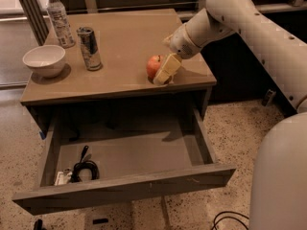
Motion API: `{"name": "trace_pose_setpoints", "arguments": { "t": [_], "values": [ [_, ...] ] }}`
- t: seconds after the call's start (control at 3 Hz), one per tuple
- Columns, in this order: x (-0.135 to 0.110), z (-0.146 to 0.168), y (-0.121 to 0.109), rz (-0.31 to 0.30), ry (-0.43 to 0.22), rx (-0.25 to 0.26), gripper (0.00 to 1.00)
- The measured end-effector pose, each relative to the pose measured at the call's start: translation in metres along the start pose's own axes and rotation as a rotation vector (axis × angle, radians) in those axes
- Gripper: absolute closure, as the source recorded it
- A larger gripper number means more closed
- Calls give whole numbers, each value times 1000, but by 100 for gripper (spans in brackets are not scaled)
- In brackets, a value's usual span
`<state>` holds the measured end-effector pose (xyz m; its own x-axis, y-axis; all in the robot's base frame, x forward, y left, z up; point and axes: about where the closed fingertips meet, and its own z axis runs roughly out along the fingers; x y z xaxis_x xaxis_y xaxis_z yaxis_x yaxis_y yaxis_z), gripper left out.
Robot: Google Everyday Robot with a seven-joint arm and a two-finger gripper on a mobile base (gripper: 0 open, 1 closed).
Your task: Place apple into top drawer
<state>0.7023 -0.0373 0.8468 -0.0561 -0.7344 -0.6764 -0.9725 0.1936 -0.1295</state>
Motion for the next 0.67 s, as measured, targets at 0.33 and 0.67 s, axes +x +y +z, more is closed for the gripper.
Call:
{"name": "trace_pose_setpoints", "arguments": {
  "t": [0.33,0.67],
  "values": [
    [0,0,0,0,0,0,18],
    [0,0,0,0,0,0,42]
  ]
}}
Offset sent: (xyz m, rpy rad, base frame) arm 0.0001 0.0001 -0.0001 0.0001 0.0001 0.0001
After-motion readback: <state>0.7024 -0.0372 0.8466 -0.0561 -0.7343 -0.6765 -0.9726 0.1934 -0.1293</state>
